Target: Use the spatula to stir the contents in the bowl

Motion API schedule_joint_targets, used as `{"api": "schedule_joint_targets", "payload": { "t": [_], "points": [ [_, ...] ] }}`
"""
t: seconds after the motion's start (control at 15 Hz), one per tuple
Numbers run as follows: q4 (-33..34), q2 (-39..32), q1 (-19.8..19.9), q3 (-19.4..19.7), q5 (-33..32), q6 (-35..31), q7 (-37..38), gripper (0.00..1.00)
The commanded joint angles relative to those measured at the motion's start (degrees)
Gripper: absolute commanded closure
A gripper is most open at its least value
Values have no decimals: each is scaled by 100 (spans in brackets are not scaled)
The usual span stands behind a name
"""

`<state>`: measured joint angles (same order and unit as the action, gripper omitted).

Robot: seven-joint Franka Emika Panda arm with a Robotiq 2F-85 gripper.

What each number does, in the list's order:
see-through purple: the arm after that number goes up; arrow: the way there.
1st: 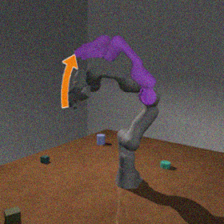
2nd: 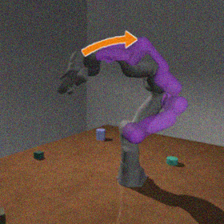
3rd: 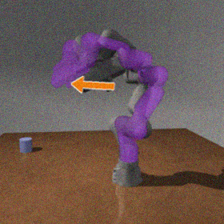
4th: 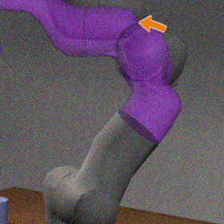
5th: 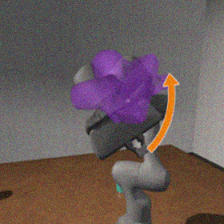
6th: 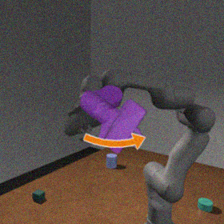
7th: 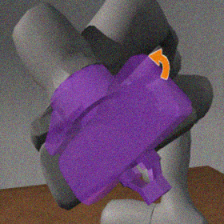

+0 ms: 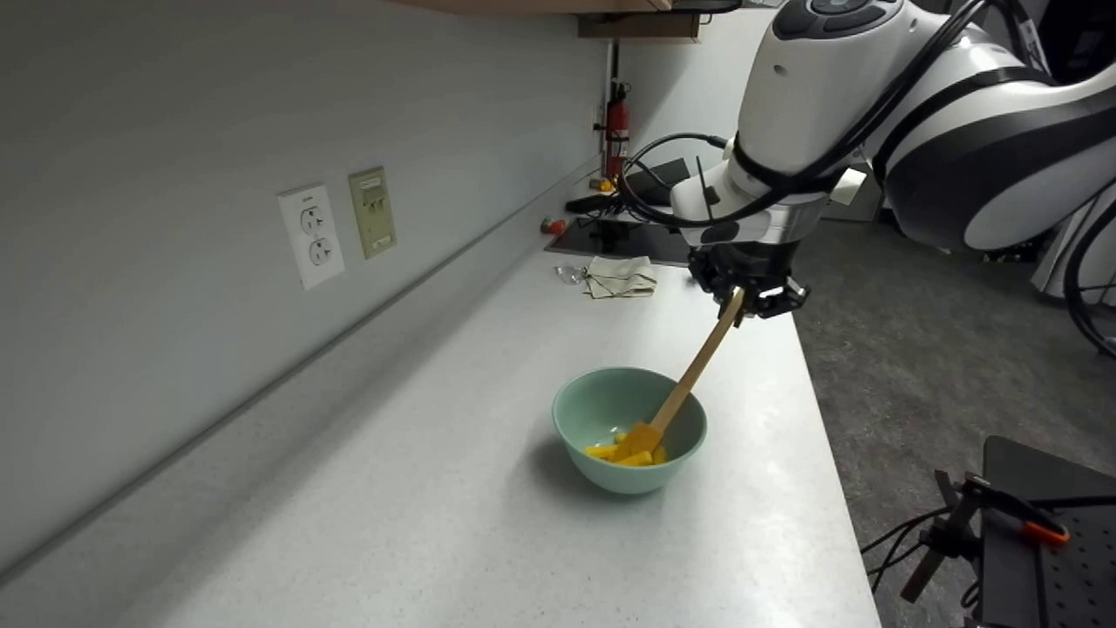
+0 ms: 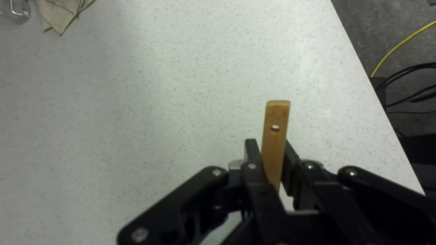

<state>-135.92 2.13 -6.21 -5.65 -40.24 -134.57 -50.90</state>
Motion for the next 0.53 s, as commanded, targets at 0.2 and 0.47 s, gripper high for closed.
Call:
{"api": "schedule_joint_targets", "payload": {
  "t": [0.2, 0.47],
  "points": [
    [269, 26, 22, 32, 601, 12, -258, 96],
    [238, 39, 35, 39, 385, -173, -152, 96]
  ]
}}
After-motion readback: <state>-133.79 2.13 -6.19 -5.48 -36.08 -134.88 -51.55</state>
